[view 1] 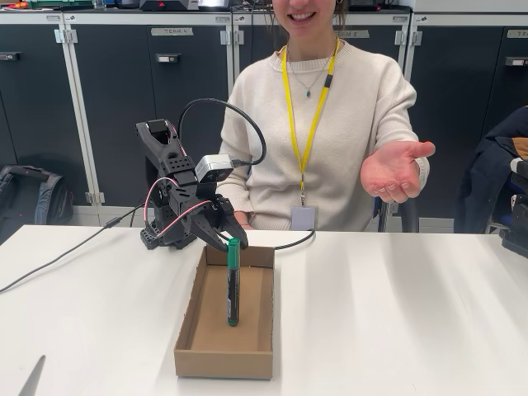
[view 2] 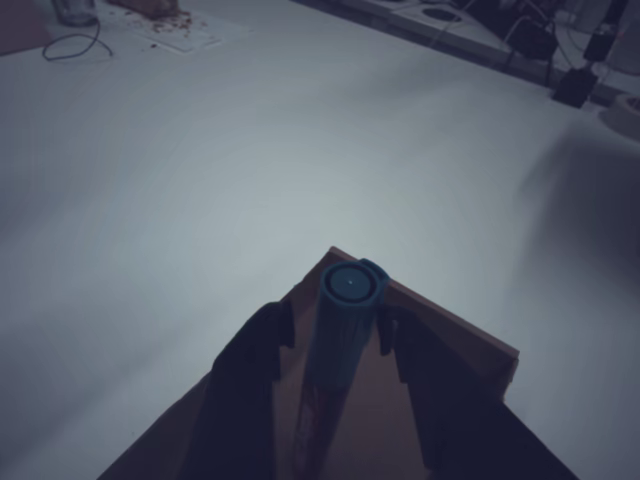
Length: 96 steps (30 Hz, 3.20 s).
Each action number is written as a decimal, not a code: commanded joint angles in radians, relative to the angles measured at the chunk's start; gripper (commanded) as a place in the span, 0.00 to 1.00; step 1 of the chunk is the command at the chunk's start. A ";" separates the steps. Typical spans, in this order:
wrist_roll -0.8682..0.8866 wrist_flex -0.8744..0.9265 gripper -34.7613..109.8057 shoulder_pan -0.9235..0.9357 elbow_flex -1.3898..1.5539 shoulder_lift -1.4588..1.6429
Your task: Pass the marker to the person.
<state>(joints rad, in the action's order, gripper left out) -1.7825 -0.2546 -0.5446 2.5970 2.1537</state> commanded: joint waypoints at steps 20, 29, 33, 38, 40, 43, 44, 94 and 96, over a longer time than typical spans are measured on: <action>-0.040 0.031 0.21 0.012 -0.041 -0.017; -0.028 0.066 0.21 0.014 -0.075 -0.021; 0.000 0.137 0.21 0.008 -0.138 -0.020; 0.043 0.276 0.21 -0.014 -0.273 0.000; 0.058 0.345 0.21 -0.023 -0.330 0.009; 0.080 0.393 0.21 -0.037 -0.379 0.032; 0.081 0.397 0.21 -0.041 -0.385 0.040; 1.098 0.173 0.21 -0.183 -0.609 -0.084; 1.111 0.147 0.21 -0.193 -0.641 -0.106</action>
<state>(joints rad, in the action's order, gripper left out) -0.6918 -0.0399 -0.7286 2.0249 2.0617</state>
